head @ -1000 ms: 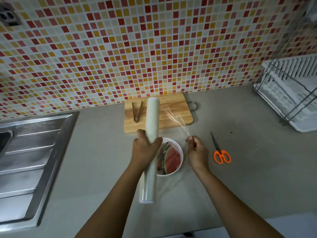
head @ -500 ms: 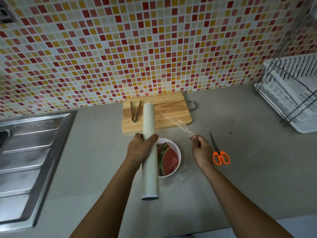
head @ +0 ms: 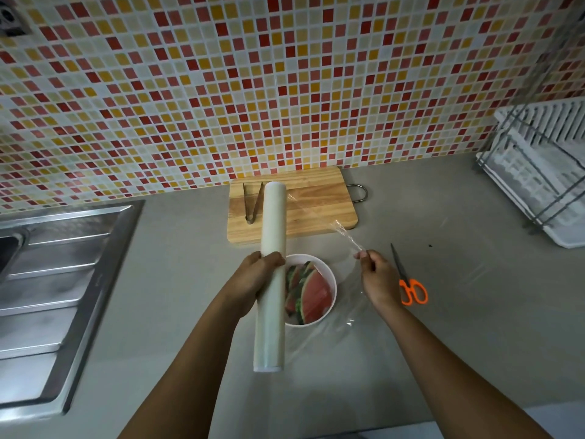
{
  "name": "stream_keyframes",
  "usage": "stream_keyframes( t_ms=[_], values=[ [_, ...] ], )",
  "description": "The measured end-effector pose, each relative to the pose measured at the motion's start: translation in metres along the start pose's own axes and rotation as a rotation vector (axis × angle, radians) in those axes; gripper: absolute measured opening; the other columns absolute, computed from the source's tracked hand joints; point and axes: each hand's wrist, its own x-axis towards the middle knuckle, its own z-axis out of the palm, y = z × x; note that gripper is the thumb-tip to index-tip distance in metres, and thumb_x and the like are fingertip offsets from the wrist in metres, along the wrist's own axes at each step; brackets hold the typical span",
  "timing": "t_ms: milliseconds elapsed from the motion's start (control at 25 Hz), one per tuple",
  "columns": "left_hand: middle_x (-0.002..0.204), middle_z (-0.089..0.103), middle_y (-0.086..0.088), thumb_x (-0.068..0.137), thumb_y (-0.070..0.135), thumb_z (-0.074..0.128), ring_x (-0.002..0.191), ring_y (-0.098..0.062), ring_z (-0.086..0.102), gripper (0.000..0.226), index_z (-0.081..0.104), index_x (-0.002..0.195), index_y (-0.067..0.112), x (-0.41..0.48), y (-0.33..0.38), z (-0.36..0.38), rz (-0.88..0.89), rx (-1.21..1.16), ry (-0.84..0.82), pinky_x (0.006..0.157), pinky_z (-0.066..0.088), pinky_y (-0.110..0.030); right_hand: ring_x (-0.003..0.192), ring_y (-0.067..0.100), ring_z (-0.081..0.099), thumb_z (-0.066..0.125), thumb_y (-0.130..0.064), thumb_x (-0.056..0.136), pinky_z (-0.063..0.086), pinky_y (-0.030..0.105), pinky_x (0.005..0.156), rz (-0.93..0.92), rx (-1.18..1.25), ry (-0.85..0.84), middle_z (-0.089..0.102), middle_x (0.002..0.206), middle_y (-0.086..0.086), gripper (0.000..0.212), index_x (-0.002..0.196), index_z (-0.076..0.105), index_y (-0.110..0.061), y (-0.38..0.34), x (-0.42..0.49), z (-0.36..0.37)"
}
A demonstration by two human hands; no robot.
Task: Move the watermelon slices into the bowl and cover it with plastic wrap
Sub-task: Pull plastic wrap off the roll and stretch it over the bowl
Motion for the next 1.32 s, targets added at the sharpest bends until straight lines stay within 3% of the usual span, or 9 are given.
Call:
stream_keyframes(
  t_ms=[80, 200, 320, 400, 560, 720, 840, 1040, 1320],
  values=[
    [0.093, 0.068, -0.01, 0.078, 0.037, 0.068, 0.08, -0.023, 0.068, 0.038, 0.06, 0.105, 0.011, -0.001, -0.003, -0.006, 0.038, 0.071, 0.082, 0.062, 0.054, -0.032, 0.079, 0.029, 0.061, 0.043, -0.022, 0.098, 0.038, 0.03, 0.064, -0.008, -0.003, 0.0, 0.069, 0.087, 0.011, 0.027, 0.098, 0.067, -0.011, 0.001, 0.002, -0.002],
    [0.085, 0.07, -0.013, 0.071, 0.036, 0.075, 0.066, -0.022, 0.069, 0.037, 0.065, 0.093, 0.008, -0.003, -0.008, -0.011, 0.022, 0.026, 0.167, 0.052, 0.052, -0.028, 0.094, 0.03, 0.063, 0.043, -0.022, 0.098, 0.04, 0.027, 0.07, -0.016, -0.026, -0.005, 0.071, 0.102, 0.01, 0.028, 0.101, 0.068, -0.01, 0.002, 0.001, -0.001],
    [0.095, 0.068, -0.014, 0.07, 0.042, 0.077, 0.079, -0.026, 0.068, 0.052, 0.057, 0.105, 0.008, -0.005, -0.016, -0.015, -0.007, 0.0, 0.169, 0.06, 0.054, -0.033, 0.095, 0.031, 0.063, 0.044, -0.022, 0.098, 0.042, 0.031, 0.075, -0.036, -0.047, -0.012, 0.071, 0.103, 0.012, 0.027, 0.101, 0.068, -0.009, 0.005, -0.002, 0.0],
    [0.097, 0.066, -0.014, 0.073, 0.049, 0.072, 0.078, -0.025, 0.067, 0.057, 0.053, 0.108, 0.008, -0.006, -0.02, -0.017, -0.014, -0.005, 0.167, 0.061, 0.054, -0.034, 0.095, 0.032, 0.063, 0.045, -0.021, 0.097, 0.043, 0.032, 0.076, -0.051, -0.056, -0.015, 0.072, 0.103, 0.013, 0.027, 0.101, 0.068, -0.008, 0.007, -0.002, 0.001],
    [0.079, 0.064, -0.011, 0.085, 0.043, 0.047, 0.065, -0.021, 0.059, 0.037, 0.06, 0.092, 0.009, -0.007, -0.023, -0.024, -0.078, -0.06, 0.139, 0.057, 0.047, -0.03, 0.088, 0.035, 0.063, 0.046, -0.021, 0.097, 0.036, 0.029, 0.067, -0.07, -0.096, -0.003, 0.072, 0.095, 0.017, 0.027, 0.097, 0.068, -0.006, 0.009, -0.001, 0.004],
    [0.094, 0.06, -0.011, 0.088, 0.042, 0.047, 0.079, -0.025, 0.059, 0.038, 0.052, 0.109, 0.012, -0.005, -0.032, -0.037, -0.027, 0.063, 0.193, 0.063, 0.046, -0.034, 0.093, 0.032, 0.064, 0.046, -0.023, 0.097, 0.041, 0.031, 0.07, -0.051, -0.091, -0.022, 0.072, 0.099, 0.013, 0.027, 0.099, 0.068, -0.008, 0.008, -0.002, 0.008],
    [0.102, 0.059, -0.011, 0.087, 0.045, 0.053, 0.086, -0.031, 0.065, 0.043, 0.041, 0.119, 0.018, -0.008, -0.041, -0.046, 0.019, 0.089, 0.228, 0.071, 0.055, -0.043, 0.094, 0.031, 0.064, 0.045, -0.024, 0.097, 0.041, 0.03, 0.071, -0.049, -0.088, -0.031, 0.072, 0.102, 0.01, 0.028, 0.1, 0.069, -0.01, 0.007, -0.004, 0.012],
    [0.103, 0.059, -0.009, 0.086, 0.046, 0.057, 0.086, -0.032, 0.065, 0.041, 0.033, 0.116, 0.032, -0.009, -0.056, -0.055, 0.046, 0.129, 0.28, 0.076, 0.056, -0.048, 0.091, 0.033, 0.063, 0.045, -0.024, 0.097, 0.041, 0.032, 0.069, -0.045, -0.099, -0.03, 0.072, 0.098, 0.013, 0.028, 0.096, 0.068, -0.008, 0.008, -0.006, 0.014],
    [0.108, 0.057, -0.01, 0.085, 0.047, 0.059, 0.089, -0.029, 0.062, 0.044, 0.033, 0.117, 0.032, -0.008, -0.074, -0.06, 0.009, 0.14, 0.321, 0.077, 0.055, -0.045, 0.093, 0.032, 0.064, 0.046, -0.022, 0.097, 0.044, 0.032, 0.073, -0.054, -0.107, -0.057, 0.072, 0.1, 0.012, 0.028, 0.098, 0.069, -0.007, 0.011, -0.012, 0.022]
  ],
)
